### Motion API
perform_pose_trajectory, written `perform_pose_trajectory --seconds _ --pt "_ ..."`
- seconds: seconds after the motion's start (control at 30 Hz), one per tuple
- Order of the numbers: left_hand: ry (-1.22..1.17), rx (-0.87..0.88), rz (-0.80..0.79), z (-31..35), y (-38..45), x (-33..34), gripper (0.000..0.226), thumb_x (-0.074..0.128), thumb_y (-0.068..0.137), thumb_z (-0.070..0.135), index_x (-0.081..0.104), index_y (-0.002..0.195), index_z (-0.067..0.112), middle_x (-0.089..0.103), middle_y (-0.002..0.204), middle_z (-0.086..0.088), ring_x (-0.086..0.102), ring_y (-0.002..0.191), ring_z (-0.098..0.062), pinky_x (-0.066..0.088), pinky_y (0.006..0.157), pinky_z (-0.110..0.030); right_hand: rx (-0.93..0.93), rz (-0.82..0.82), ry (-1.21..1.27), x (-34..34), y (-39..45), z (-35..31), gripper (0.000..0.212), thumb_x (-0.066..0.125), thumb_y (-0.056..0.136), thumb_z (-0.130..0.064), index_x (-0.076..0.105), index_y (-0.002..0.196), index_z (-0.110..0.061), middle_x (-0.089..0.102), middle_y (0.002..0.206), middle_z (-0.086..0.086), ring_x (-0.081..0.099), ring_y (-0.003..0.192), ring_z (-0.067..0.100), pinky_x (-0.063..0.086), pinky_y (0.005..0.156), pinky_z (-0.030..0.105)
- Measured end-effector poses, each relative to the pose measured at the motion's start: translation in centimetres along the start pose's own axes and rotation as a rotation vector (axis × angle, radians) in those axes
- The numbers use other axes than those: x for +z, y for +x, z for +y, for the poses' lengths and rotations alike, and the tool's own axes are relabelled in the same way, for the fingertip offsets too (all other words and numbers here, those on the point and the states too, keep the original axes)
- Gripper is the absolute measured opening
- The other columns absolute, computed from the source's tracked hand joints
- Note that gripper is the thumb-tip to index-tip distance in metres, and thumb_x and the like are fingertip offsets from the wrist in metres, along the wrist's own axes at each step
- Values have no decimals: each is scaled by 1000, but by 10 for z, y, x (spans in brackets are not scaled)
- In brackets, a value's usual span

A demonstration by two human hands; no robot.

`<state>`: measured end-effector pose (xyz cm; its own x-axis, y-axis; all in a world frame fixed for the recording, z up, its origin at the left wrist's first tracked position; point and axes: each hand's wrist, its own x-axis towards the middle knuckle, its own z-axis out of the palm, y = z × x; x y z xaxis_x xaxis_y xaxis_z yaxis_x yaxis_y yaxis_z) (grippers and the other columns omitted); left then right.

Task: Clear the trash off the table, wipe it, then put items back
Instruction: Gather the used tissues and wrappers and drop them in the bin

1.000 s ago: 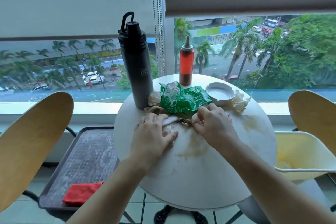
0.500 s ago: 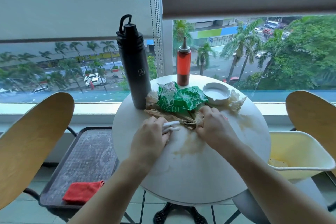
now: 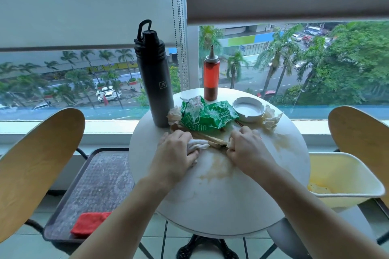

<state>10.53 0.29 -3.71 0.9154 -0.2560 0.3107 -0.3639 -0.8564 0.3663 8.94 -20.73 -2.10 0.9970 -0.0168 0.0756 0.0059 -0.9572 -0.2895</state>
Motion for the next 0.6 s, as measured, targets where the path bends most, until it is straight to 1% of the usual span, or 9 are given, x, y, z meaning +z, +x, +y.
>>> perform_pose_trajectory --seconds 0.07,0.13,0.23,0.27,0.33,0.4,0.5,0.53,0.6 --pt "-11 1 -16 0 -1 0 21 73 83 33 57 89 21 53 89 3 53 85 -23 42 78 -34 -12 22 24 -1 -1 1 10 53 90 -22 55 96 -14 59 104 9 50 102 33 42 89 42" --pt "-47 -9 -27 1 0 -1 21 75 82 28 60 93 19 54 93 1 55 89 -23 41 73 -30 -27 63 76 -2 -1 2 7 53 90 -20 54 96 -16 63 100 8 51 98 33 40 84 40" --pt "-113 -7 4 4 0 -2 22 76 82 26 62 98 19 54 97 2 57 87 -22 44 72 -29 -35 136 208 -2 -1 3 25 49 90 -18 63 109 -22 65 97 6 49 90 31 41 79 38" --pt "-128 -4 18 6 0 -3 22 76 82 27 63 99 19 54 98 2 58 85 -22 47 73 -31 -27 143 263 -4 -1 2 27 48 89 -18 65 109 -25 65 95 5 48 89 30 42 79 37" --pt "-138 2 40 8 -1 -4 23 74 85 31 63 100 19 55 98 1 59 83 -23 51 72 -35 -15 163 350 -6 -2 1 23 46 87 -24 66 97 -27 66 88 2 49 87 29 44 77 37" --pt "-133 5 58 10 -2 -6 24 73 86 33 63 101 18 56 98 0 59 80 -24 51 71 -37 -17 201 386 -9 -2 0 17 47 86 -33 59 83 -22 60 74 -1 50 82 31 40 69 35" --pt "-144 1 84 12 -2 -10 22 73 86 31 63 99 17 57 96 -1 57 79 -24 48 69 -34 -35 223 430 -14 -2 -2 29 60 90 -41 54 74 -18 48 58 -1 47 67 25 32 59 31" --pt "-149 0 94 13 -3 -11 21 74 85 30 63 98 17 57 95 0 56 78 -23 45 68 -32 -40 228 461 -16 -2 -3 31 65 89 -41 55 73 -16 48 57 0 45 63 21 32 57 31" --pt "-162 -1 110 12 -4 -13 20 74 85 29 62 95 17 57 93 1 53 76 -20 40 66 -28 -35 233 567 -21 -3 -5 29 70 87 -34 58 69 -15 51 63 0 44 60 13 34 55 25"
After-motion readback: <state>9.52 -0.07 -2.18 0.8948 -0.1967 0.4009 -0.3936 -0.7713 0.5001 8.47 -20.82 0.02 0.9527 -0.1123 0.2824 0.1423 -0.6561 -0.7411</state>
